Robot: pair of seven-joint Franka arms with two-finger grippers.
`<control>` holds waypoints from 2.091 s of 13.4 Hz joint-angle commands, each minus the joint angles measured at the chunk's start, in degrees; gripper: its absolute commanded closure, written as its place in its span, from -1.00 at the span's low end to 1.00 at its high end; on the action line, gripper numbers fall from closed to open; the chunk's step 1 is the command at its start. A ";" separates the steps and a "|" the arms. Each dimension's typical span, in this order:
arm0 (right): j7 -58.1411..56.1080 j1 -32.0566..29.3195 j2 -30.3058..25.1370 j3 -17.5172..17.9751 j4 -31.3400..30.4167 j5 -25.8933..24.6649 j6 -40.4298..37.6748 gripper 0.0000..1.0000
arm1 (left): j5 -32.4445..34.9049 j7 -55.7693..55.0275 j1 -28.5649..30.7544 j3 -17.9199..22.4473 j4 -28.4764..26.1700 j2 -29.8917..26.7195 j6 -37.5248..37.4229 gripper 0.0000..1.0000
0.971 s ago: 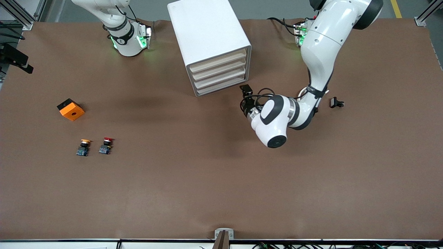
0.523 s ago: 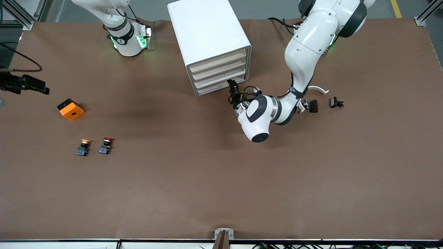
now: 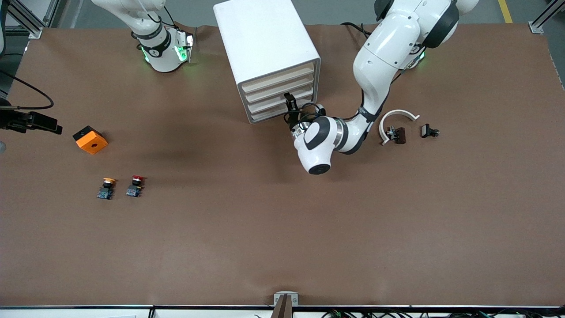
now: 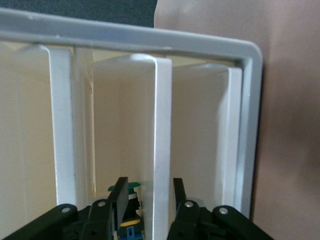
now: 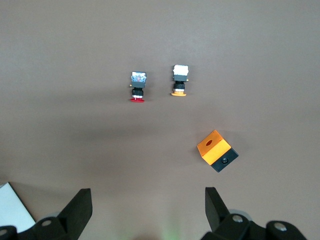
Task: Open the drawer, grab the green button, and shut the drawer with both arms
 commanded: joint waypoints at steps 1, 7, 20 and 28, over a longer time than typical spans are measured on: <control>6.22 -0.07 0.06 0.82 1.29 0.13 -1.05 -1.00 | -2.41 -0.75 -1.07 0.31 0.99 1.85 -0.66 0.66; 12.63 0.64 0.06 1.26 1.20 0.39 -2.10 -1.00 | -1.97 -0.66 0.32 1.36 1.68 1.68 -0.48 1.00; 54.11 25.75 0.23 1.26 -1.51 4.17 3.59 -1.00 | -1.36 6.64 10.35 9.97 9.16 0.01 -0.57 -1.00; 81.09 42.89 5.84 1.17 -6.36 4.70 17.83 -1.00 | 9.41 15.57 10.35 17.44 16.10 -4.47 -0.66 -1.00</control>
